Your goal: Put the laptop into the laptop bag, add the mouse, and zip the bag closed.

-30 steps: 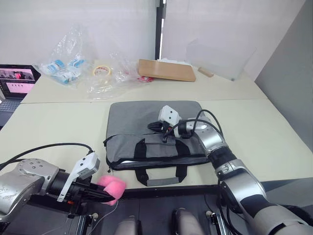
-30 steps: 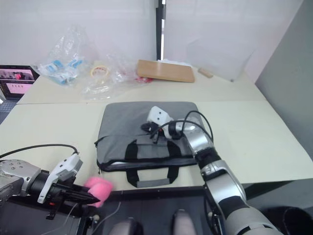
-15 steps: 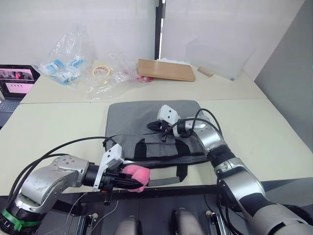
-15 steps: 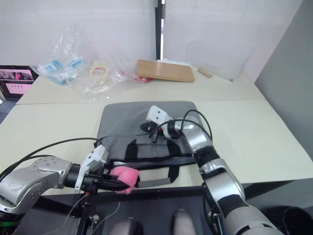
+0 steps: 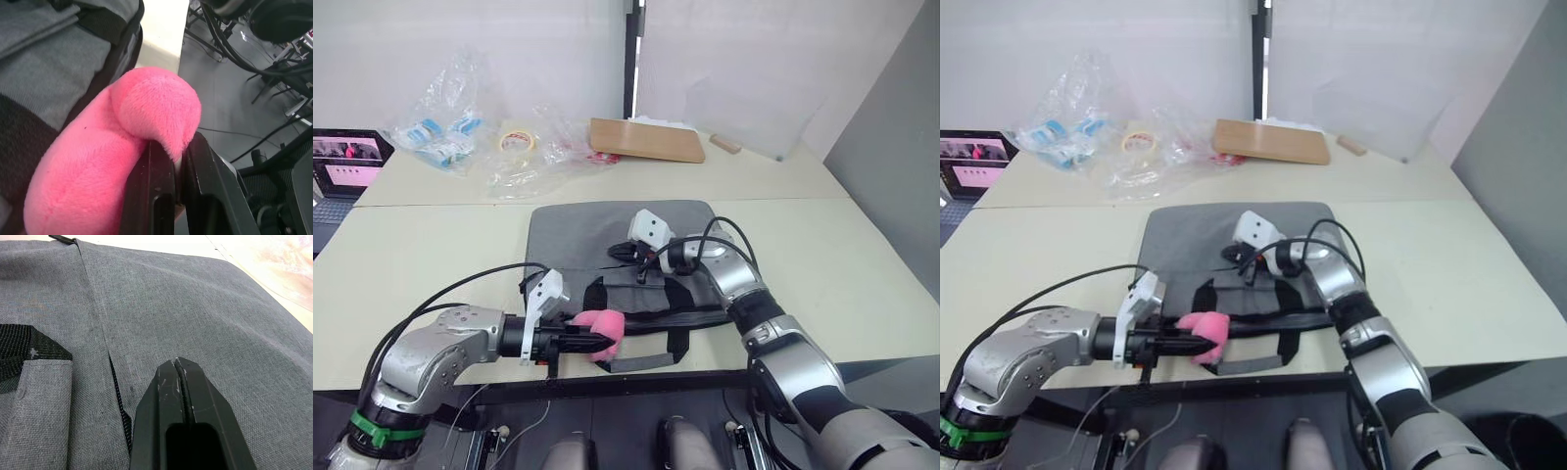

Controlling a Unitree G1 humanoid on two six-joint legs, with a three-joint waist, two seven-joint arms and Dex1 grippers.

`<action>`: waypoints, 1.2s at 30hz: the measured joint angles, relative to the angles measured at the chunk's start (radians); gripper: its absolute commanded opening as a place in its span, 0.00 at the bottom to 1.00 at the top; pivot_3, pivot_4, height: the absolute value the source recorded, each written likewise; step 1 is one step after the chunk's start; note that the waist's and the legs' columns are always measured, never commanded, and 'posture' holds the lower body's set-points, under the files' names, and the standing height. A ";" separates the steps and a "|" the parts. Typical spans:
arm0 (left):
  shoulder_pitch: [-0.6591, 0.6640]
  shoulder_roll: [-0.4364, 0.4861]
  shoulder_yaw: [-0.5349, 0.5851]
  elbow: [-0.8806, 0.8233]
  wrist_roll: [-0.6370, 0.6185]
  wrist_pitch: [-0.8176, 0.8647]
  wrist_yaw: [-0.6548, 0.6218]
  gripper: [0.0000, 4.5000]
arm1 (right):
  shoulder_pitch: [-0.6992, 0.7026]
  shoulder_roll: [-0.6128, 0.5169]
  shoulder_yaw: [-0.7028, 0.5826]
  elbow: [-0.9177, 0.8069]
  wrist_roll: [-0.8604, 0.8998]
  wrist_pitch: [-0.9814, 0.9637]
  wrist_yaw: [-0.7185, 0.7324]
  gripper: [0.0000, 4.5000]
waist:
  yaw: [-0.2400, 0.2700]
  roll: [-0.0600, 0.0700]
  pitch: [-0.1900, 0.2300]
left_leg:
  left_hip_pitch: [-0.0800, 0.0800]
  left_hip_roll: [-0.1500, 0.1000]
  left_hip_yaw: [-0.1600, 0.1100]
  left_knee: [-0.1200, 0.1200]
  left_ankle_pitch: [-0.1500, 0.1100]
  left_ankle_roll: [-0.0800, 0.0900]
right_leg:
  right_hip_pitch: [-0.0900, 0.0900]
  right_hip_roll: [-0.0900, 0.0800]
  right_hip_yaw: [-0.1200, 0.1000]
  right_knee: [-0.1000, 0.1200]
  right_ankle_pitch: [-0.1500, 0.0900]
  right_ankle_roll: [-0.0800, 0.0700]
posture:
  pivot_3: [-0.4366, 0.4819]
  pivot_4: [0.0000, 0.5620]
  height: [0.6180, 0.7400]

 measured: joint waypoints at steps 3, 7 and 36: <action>-0.005 -0.006 -0.039 0.000 0.000 0.016 0.001 0.00 | 0.000 0.000 0.000 0.000 0.000 0.000 0.000 0.00 | 0.000 0.000 0.000 | 0.000 0.000 0.000 0.000 0.000 0.000 | 0.000 0.000 0.000 0.000 0.000 0.000 | 0.48 0.27 1.00; -0.007 -0.007 -0.056 0.000 0.002 0.013 0.003 0.00 | 0.000 -0.001 0.000 0.000 0.000 0.000 0.000 0.00 | 0.000 0.000 0.000 | 0.000 0.000 0.000 0.000 0.000 0.000 | 0.000 0.000 0.000 0.000 0.000 0.000 | 0.48 0.27 1.00; 0.512 0.458 0.570 0.064 -0.026 -0.086 -0.280 0.99 | -0.009 0.030 0.001 0.019 -0.001 -0.008 -0.008 0.00 | -0.003 0.007 0.005 | 0.003 0.013 -0.003 -0.010 0.001 -0.006 | -0.005 0.015 -0.003 0.003 -0.009 -0.017 | 0.48 0.27 1.00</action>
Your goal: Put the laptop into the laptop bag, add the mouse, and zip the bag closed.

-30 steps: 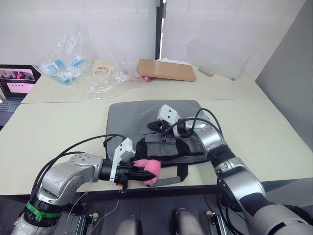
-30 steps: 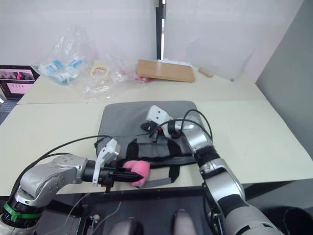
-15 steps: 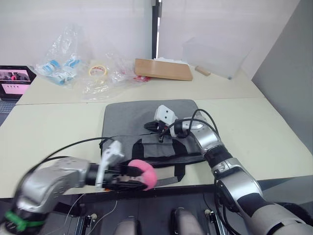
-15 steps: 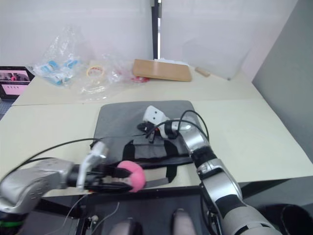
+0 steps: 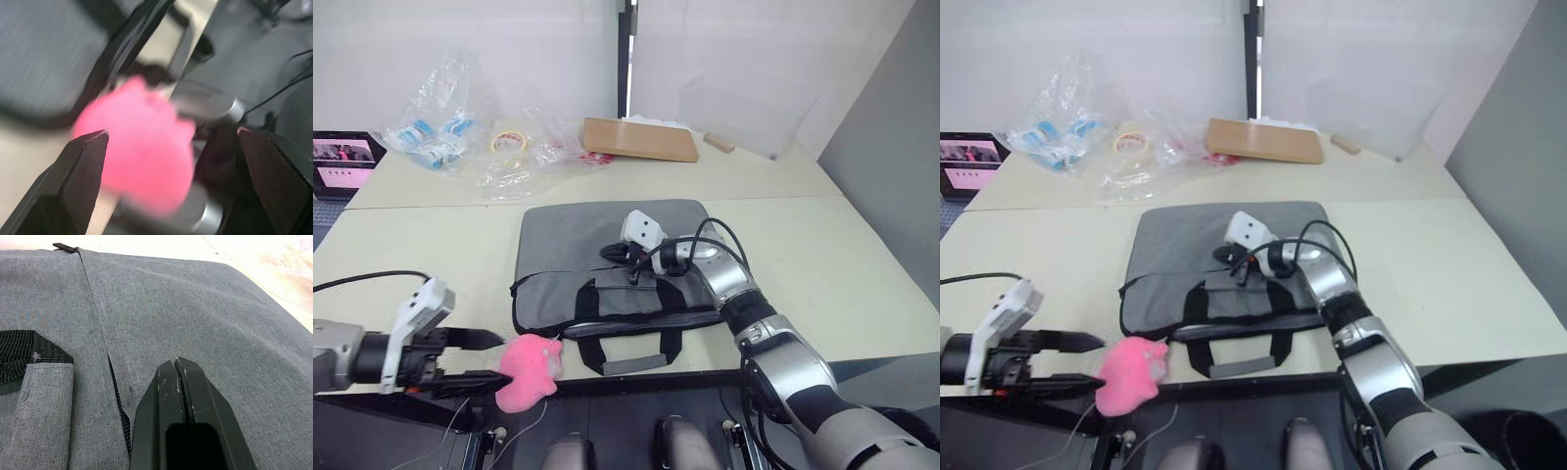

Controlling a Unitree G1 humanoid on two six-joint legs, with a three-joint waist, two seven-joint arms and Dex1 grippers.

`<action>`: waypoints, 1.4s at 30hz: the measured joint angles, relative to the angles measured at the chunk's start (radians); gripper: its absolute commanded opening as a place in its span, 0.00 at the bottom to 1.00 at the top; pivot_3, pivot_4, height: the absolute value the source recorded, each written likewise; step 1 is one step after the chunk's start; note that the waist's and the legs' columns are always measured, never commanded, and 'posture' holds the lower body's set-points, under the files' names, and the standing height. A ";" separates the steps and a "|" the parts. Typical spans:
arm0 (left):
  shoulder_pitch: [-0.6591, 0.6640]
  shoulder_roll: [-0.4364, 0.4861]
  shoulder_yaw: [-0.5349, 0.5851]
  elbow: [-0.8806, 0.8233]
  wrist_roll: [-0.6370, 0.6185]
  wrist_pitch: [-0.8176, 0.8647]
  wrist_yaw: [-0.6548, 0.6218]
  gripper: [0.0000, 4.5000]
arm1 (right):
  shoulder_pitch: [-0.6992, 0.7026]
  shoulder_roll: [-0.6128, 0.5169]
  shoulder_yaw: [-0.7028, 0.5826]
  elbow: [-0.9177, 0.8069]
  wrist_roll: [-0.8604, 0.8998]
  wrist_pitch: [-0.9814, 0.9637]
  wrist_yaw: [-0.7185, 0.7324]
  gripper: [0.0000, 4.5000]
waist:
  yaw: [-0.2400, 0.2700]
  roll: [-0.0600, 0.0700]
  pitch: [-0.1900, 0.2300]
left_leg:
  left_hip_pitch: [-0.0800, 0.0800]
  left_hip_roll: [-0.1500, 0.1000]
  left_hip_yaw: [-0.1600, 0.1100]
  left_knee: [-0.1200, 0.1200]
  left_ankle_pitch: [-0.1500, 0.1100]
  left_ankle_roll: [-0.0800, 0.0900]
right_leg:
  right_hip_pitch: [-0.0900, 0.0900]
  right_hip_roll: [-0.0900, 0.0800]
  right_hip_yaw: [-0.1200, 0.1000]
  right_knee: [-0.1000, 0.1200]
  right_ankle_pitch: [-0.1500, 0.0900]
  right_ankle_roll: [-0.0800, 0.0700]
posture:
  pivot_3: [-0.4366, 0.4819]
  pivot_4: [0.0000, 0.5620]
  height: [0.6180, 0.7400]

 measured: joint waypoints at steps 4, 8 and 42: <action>-0.009 0.000 -0.008 0.036 0.051 -0.065 -0.015 0.99 | -0.002 -0.007 -0.001 0.009 0.000 0.000 -0.001 0.00 | 0.003 0.000 0.000 | 0.000 0.002 0.000 0.000 0.001 -0.001 | 0.001 0.000 0.000 0.000 -0.001 -0.003 | 0.48 0.27 1.00; -0.064 -0.029 -0.080 0.035 0.073 -0.103 0.007 0.99 | -0.005 -0.001 -0.001 0.013 0.000 -0.003 0.000 0.00 | 0.003 0.000 0.000 | 0.000 0.003 0.000 0.000 0.000 -0.001 | 0.001 0.000 0.000 0.000 0.000 -0.001 | 0.48 0.27 1.00; -0.268 -0.242 -0.429 -0.113 0.021 -0.004 0.195 0.01 | -0.004 0.012 -0.006 0.024 0.000 -0.003 -0.011 0.00 | 0.003 -0.001 -0.001 | 0.001 0.008 0.001 0.000 -0.001 -0.003 | 0.002 0.004 0.000 -0.001 0.000 -0.002 | 0.48 0.27 1.00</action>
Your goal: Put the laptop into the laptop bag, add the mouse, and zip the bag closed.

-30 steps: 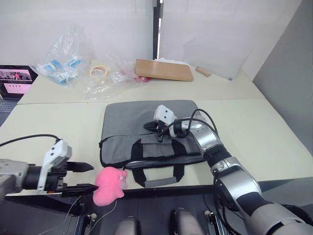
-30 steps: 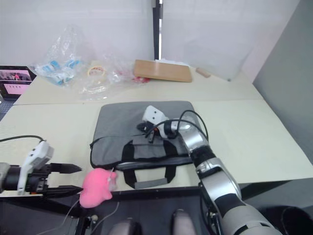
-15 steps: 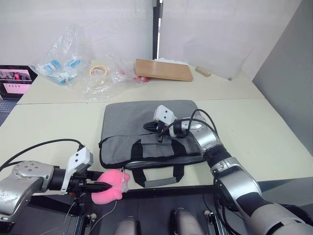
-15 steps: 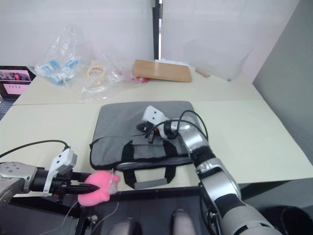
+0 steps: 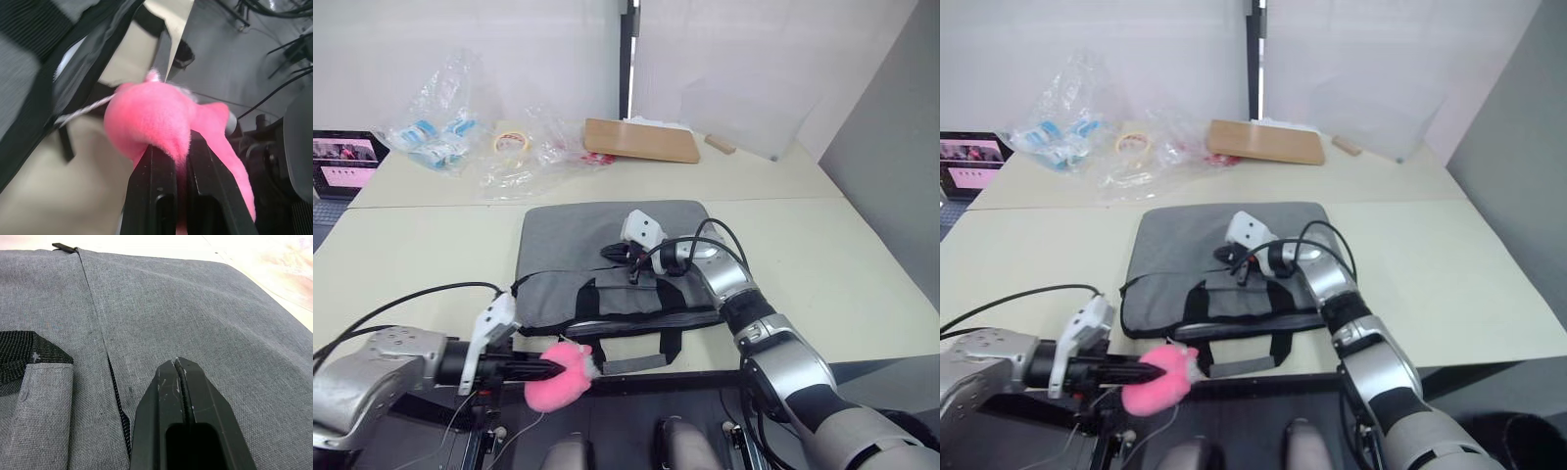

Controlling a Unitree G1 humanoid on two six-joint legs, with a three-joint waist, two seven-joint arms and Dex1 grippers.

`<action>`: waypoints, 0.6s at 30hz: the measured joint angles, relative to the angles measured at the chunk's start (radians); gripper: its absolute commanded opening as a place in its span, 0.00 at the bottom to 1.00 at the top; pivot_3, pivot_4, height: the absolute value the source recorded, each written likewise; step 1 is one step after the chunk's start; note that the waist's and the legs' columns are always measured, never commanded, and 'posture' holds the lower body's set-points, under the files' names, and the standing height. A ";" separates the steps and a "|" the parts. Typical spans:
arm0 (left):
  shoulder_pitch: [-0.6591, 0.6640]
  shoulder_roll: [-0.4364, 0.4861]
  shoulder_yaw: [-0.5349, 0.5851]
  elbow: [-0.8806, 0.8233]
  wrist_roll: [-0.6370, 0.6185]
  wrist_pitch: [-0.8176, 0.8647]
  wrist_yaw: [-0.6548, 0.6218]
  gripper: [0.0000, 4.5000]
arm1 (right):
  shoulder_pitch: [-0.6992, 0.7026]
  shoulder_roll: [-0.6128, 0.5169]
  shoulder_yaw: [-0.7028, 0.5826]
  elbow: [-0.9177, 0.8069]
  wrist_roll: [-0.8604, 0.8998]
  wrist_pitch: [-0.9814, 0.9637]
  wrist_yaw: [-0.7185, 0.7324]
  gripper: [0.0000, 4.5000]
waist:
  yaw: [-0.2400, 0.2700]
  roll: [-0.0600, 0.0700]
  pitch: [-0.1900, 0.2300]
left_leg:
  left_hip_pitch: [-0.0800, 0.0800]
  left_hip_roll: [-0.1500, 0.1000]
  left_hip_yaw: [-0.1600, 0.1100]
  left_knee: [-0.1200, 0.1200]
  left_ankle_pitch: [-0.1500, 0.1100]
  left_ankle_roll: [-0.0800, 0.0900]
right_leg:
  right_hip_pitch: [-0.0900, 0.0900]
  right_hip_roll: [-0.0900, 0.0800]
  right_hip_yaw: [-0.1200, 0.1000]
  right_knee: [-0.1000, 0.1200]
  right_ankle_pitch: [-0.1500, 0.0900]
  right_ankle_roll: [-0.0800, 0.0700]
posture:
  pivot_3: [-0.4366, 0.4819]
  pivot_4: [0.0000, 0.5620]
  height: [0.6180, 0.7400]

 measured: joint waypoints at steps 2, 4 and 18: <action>-0.051 -0.037 -0.049 0.005 0.007 0.002 0.026 0.01 | 0.000 0.005 0.000 0.003 0.000 0.000 -0.005 0.00 | -0.001 -0.001 0.000 | 0.000 0.001 0.000 0.000 0.000 0.000 | 0.000 0.002 0.000 0.000 0.000 -0.001 | 0.48 0.27 1.00; -0.098 -0.069 -0.096 0.012 0.008 0.009 0.040 0.01 | -0.001 0.012 0.000 0.007 0.000 0.000 -0.010 0.00 | -0.003 -0.001 0.000 | 0.000 0.002 0.001 0.000 0.000 0.000 | 0.000 0.003 0.001 0.000 0.001 -0.001 | 0.48 0.27 1.00; -0.322 -0.304 -0.329 0.080 0.022 0.061 0.087 0.01 | 0.002 0.028 0.000 0.016 0.000 0.000 -0.022 0.00 | -0.003 -0.003 -0.006 | 0.002 0.004 0.001 0.000 0.000 0.000 | 0.000 0.009 0.002 0.000 0.000 -0.004 | 0.48 0.27 1.00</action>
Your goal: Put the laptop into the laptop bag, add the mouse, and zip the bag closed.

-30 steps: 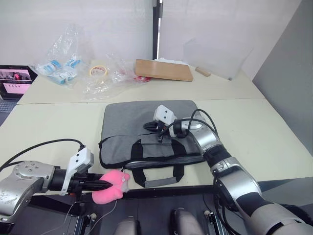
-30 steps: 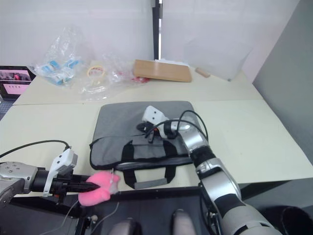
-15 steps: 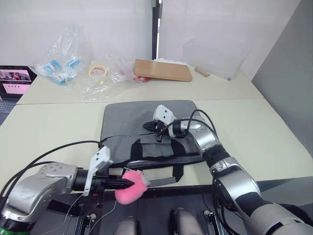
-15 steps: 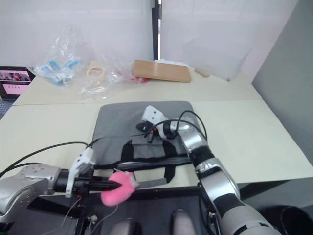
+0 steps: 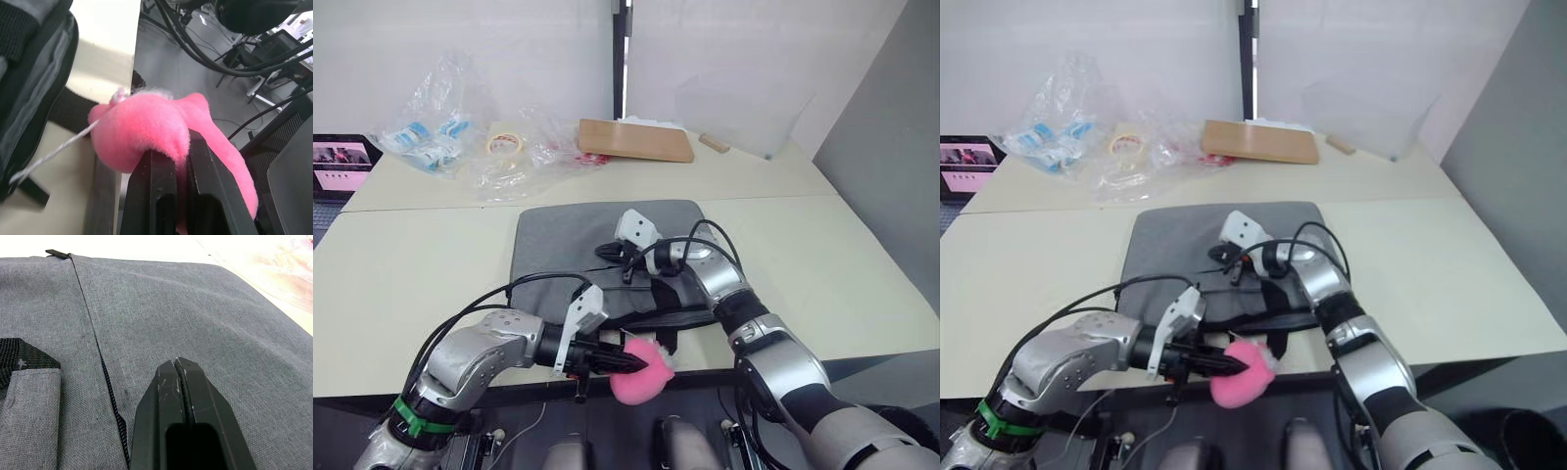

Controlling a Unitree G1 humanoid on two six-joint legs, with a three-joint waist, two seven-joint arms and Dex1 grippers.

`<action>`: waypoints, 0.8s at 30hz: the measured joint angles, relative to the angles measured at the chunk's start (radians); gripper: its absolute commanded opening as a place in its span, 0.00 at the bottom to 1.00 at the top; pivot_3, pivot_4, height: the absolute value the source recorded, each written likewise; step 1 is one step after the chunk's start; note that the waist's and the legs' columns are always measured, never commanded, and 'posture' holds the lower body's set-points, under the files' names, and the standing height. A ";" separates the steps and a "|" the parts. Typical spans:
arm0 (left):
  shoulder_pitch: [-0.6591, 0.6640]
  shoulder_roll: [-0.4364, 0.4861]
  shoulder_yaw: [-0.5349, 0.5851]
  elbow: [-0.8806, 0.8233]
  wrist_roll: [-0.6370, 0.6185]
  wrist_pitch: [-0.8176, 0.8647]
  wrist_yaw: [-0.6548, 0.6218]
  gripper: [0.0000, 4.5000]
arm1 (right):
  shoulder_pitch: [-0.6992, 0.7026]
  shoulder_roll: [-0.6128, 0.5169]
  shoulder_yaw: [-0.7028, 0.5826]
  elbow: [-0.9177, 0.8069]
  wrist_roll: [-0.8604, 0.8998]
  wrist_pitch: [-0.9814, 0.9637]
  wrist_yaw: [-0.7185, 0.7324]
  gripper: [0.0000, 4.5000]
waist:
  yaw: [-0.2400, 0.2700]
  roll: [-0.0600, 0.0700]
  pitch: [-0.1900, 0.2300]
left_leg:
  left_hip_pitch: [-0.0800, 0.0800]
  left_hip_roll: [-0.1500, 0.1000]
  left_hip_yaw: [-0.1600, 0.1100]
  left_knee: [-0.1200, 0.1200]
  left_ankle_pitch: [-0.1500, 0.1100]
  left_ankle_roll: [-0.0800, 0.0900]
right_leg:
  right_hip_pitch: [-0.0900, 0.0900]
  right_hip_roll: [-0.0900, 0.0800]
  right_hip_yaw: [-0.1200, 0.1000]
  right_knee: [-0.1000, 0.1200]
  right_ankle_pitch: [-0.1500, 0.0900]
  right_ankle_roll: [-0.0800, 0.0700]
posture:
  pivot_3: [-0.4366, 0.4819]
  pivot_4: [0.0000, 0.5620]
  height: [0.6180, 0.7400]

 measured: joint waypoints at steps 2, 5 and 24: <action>-0.024 -0.025 -0.021 0.015 0.006 0.000 0.002 0.01 | 0.000 0.000 0.000 0.000 0.000 0.000 0.000 0.00 | 0.000 0.000 0.000 | 0.000 0.000 0.000 0.000 0.000 0.000 | 0.000 0.000 0.000 0.000 0.000 0.000 | 0.48 0.27 1.00; -0.034 -0.039 -0.039 0.035 0.020 0.000 0.002 0.01 | -0.001 -0.001 0.000 0.000 0.000 0.000 0.000 0.00 | -0.001 0.000 0.000 | 0.000 0.000 0.000 0.000 0.000 0.000 | 0.000 0.001 0.000 0.000 0.000 0.000 | 0.48 0.27 1.00; 0.349 0.258 0.415 -0.117 -0.134 -0.006 -0.051 0.98 | -0.018 0.005 -0.002 0.013 0.000 0.000 0.001 0.00 | -0.001 0.007 0.004 | 0.004 0.002 0.000 -0.005 0.000 0.000 | -0.001 0.000 0.000 0.000 -0.003 -0.004 | 0.48 0.27 1.00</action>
